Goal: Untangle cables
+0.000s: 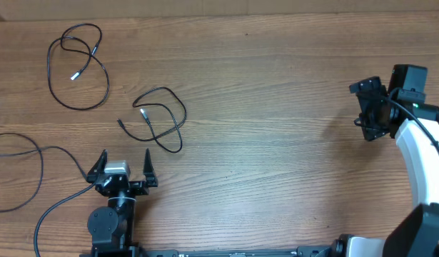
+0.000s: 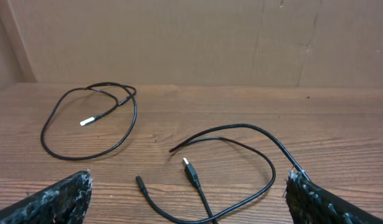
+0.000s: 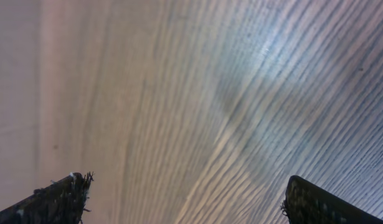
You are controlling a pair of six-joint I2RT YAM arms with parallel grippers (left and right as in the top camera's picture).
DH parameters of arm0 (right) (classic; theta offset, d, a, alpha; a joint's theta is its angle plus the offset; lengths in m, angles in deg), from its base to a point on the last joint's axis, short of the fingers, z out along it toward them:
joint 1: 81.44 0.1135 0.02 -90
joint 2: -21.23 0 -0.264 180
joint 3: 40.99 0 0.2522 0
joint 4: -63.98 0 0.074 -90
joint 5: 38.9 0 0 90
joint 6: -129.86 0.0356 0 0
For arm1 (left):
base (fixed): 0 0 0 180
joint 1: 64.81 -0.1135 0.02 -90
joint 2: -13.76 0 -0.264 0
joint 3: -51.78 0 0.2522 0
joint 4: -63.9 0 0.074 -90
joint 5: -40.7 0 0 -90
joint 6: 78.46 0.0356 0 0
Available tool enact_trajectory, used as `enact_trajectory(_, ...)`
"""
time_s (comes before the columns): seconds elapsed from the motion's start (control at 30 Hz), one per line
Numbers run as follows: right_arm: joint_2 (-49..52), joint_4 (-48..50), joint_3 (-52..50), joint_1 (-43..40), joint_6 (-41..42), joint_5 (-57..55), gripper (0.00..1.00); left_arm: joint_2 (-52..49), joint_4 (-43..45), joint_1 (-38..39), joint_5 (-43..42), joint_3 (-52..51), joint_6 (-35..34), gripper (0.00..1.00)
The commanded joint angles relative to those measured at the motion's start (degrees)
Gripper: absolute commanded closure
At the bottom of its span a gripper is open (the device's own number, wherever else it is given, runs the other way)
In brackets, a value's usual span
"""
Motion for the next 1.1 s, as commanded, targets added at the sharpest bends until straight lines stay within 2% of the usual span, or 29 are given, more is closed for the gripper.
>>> enact_trajectory(0.0,-4.7,0.0,0.8,0.0,-0.4,-0.7,0.00,0.6,0.2,-0.3,-0.8,-0.4,0.1,0.01)
enact_trajectory(0.23,-12.1,-0.3,0.5,0.6,-0.4,-0.8,0.00,0.6,0.2,-0.3,-0.8,-0.4,0.1,0.00)
enact_trajectory(0.63,-30.2,-0.3,-1.9,10.2,-0.4,-0.8,0.00,0.6,0.2,-0.3,-0.8,-0.4,0.1,0.00)
enact_trajectory(0.8,-44.1,-0.3,-9.3,10.5,-0.5,-0.8,0.00,0.6,0.2,-0.3,-0.8,-0.4,0.1,0.01)
enact_trajectory(0.93,-55.1,0.2,-16.6,10.5,-0.6,-7.8,0.00,0.6,0.2,-0.3,-0.8,-0.4,0.1,0.00)
enact_trajectory(1.07,-65.0,6.1,-25.1,10.5,-3.8,-8.9,0.00,0.6,0.2,-0.3,-0.8,-0.4,0.1,0.00)
